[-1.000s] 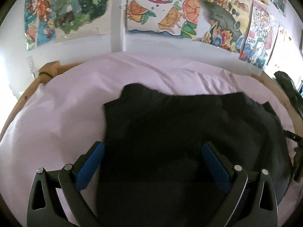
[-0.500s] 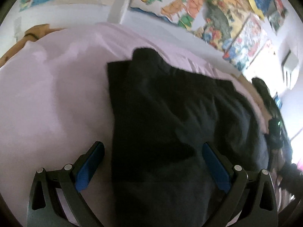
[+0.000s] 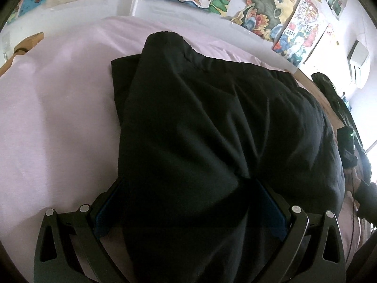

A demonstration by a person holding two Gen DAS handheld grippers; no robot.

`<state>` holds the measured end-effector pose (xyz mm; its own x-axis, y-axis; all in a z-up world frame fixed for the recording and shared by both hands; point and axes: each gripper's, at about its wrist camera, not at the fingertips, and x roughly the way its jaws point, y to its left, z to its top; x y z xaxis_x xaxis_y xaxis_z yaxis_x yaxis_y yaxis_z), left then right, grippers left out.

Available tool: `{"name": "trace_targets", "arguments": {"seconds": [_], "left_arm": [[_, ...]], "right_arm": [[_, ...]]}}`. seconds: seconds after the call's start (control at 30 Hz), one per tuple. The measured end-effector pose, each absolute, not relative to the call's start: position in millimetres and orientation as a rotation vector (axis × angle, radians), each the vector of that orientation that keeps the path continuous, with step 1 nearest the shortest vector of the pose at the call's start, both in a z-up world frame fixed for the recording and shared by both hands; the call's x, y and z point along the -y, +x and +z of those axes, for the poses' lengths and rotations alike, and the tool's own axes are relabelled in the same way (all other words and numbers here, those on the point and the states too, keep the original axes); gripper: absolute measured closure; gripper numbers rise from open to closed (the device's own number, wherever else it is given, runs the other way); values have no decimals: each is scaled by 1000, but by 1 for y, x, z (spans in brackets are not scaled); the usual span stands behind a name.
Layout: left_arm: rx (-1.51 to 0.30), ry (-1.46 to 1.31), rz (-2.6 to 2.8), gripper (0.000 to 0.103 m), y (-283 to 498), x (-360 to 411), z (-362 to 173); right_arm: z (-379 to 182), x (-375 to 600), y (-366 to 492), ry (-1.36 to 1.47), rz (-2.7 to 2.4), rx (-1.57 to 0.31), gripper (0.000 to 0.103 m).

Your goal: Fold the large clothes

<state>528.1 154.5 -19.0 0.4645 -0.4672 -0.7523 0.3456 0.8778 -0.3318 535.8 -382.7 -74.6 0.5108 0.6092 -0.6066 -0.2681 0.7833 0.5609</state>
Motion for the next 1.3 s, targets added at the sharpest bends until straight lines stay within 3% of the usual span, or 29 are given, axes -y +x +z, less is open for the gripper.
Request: {"name": "trace_targets", "arguments": {"seconds": [0.97,1.07,1.13,1.3], "left_arm": [[-1049,-219,-590,1,545,-150,-26],[-1040,-216,-578,1,543,-150,-26],[-1037,-216,-569,2,542,-150,-26],[-1028,-237,-549,7,539,-150,-25]], "right_arm": [[-76,369,537,412,674,-948,1],[-76,369,537,420,690,-942,9],[-77,368,536,429,710,-940,20],[-73,369,533,432,721,-918,32]]}}
